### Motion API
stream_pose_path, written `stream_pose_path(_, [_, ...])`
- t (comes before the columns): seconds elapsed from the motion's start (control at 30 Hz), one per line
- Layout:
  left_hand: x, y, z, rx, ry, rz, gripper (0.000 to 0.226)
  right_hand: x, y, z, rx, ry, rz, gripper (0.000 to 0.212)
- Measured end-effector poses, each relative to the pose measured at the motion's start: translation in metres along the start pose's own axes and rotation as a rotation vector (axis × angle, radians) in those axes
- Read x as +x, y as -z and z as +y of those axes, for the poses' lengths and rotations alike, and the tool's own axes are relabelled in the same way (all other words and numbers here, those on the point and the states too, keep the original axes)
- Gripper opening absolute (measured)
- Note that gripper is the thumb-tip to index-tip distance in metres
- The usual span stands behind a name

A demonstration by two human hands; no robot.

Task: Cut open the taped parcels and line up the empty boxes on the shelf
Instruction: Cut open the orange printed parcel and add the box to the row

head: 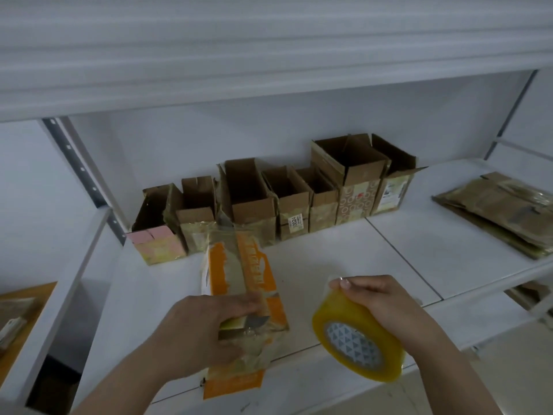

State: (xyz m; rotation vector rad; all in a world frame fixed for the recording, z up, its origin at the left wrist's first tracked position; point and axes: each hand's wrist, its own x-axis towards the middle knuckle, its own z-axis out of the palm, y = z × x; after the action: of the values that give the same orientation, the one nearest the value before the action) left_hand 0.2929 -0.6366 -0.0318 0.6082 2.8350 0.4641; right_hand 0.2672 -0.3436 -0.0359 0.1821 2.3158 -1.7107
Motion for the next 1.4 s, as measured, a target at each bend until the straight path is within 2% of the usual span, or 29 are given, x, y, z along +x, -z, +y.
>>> stream_pose_path(0.17, [-0.006,-0.012,-0.003,-0.125,-0.044,0.144,0.053,0.001,-0.016,-0.008,-0.044,0.021,-0.056,0.02])
stream_pose_path(0.33, [-0.022,-0.004,-0.015,-0.331,-0.063,0.405,0.051,0.002,-0.022,-0.016,-0.063,0.036,-0.054,0.02])
stream_pose_path(0.53, [-0.036,-0.022,-0.033,-0.415,-0.036,0.447,0.047,0.001,-0.038,-0.024,-0.084,0.046,-0.068,0.017])
stream_pose_path(0.77, [-0.042,-0.016,-0.033,-0.348,-0.033,0.448,0.059,-0.005,-0.058,-0.038,-0.075,0.062,-0.148,0.019])
stream_pose_path(0.9, [-0.044,-0.015,-0.028,-0.393,0.001,0.565,0.044,-0.007,-0.058,-0.04,-0.093,0.06,-0.143,0.019])
stream_pose_path(1.03, [-0.039,-0.01,-0.019,-0.523,0.137,0.743,0.019,-0.01,-0.055,-0.04,-0.17,0.087,-0.122,0.019])
stream_pose_path(1.1, [-0.032,-0.004,-0.007,-0.565,0.17,0.735,0.015,-0.012,-0.054,-0.04,-0.239,0.108,-0.121,0.017])
stream_pose_path(1.2, [-0.019,0.006,0.019,-0.71,0.175,0.613,0.012,-0.015,-0.053,-0.042,-0.269,0.108,-0.118,0.016])
stream_pose_path(1.27, [-0.008,0.007,0.035,-0.697,0.187,0.505,0.042,-0.018,-0.052,-0.043,-0.258,0.115,-0.124,0.017])
stream_pose_path(1.33, [0.004,0.005,0.049,-0.548,0.194,0.411,0.069,-0.02,-0.052,-0.042,-0.258,0.127,-0.129,0.018])
stream_pose_path(1.4, [0.013,0.002,0.06,-0.489,0.198,0.346,0.075,-0.023,-0.051,-0.041,-0.276,0.134,-0.134,0.024])
